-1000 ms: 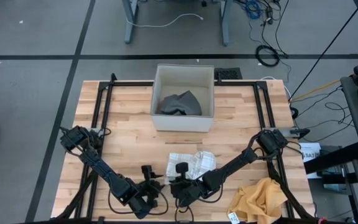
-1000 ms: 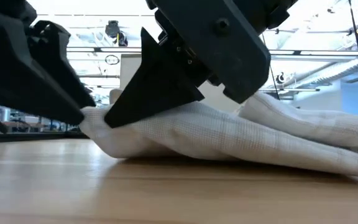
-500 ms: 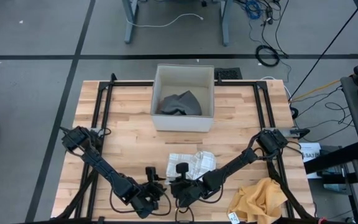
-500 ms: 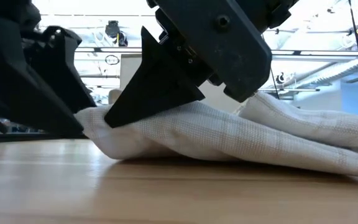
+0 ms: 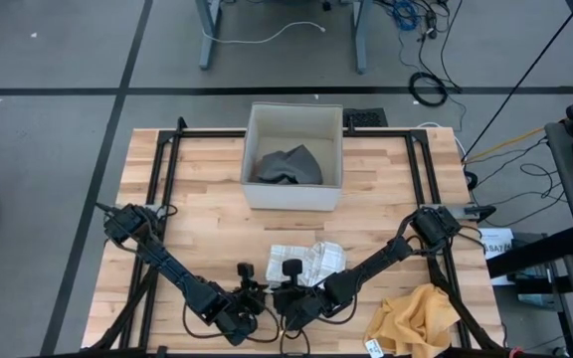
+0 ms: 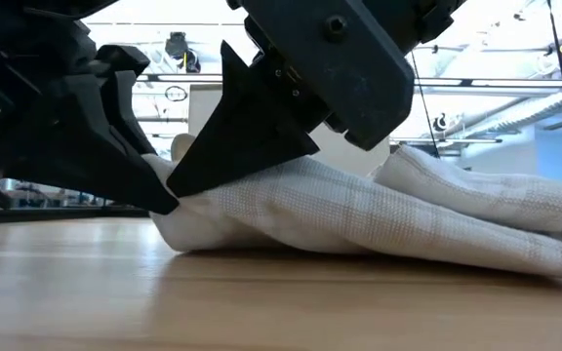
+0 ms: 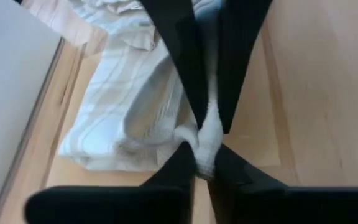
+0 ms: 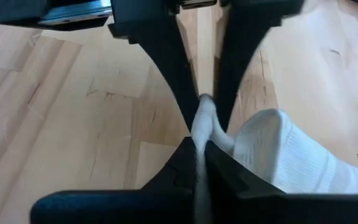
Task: Fold towel
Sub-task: Fold the white patterned towel
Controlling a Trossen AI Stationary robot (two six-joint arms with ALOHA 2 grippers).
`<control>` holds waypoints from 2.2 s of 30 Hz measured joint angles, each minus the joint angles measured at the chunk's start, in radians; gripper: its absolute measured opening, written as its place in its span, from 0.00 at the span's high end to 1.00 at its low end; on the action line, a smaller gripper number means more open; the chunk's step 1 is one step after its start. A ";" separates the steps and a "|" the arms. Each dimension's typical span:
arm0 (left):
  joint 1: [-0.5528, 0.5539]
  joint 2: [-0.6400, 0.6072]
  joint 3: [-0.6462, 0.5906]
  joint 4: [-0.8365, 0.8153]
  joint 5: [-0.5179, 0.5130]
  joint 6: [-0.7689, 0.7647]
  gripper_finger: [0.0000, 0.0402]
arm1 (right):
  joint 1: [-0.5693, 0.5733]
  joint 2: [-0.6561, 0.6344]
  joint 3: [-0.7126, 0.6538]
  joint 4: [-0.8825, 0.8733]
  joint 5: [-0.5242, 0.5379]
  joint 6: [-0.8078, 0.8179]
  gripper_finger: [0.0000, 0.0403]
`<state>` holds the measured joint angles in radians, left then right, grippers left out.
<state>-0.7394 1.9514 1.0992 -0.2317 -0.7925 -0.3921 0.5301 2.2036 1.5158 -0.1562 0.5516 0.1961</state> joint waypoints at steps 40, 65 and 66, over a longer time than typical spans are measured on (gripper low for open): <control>-0.047 0.000 0.000 -0.010 -0.083 0.128 0.98 | 0.184 -0.125 -0.105 -0.515 0.151 0.840 0.72; 0.054 -0.003 0.000 0.533 0.051 1.083 0.99 | 0.165 -0.066 -0.149 -0.186 0.121 0.635 0.72; 0.067 -0.003 0.000 0.533 0.078 1.083 0.99 | 0.165 -0.066 -0.149 -0.185 0.121 0.633 0.72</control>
<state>-0.6727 1.9488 1.0992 0.3016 -0.7141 0.6907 0.6952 2.1376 1.3666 -0.3407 0.6727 0.8291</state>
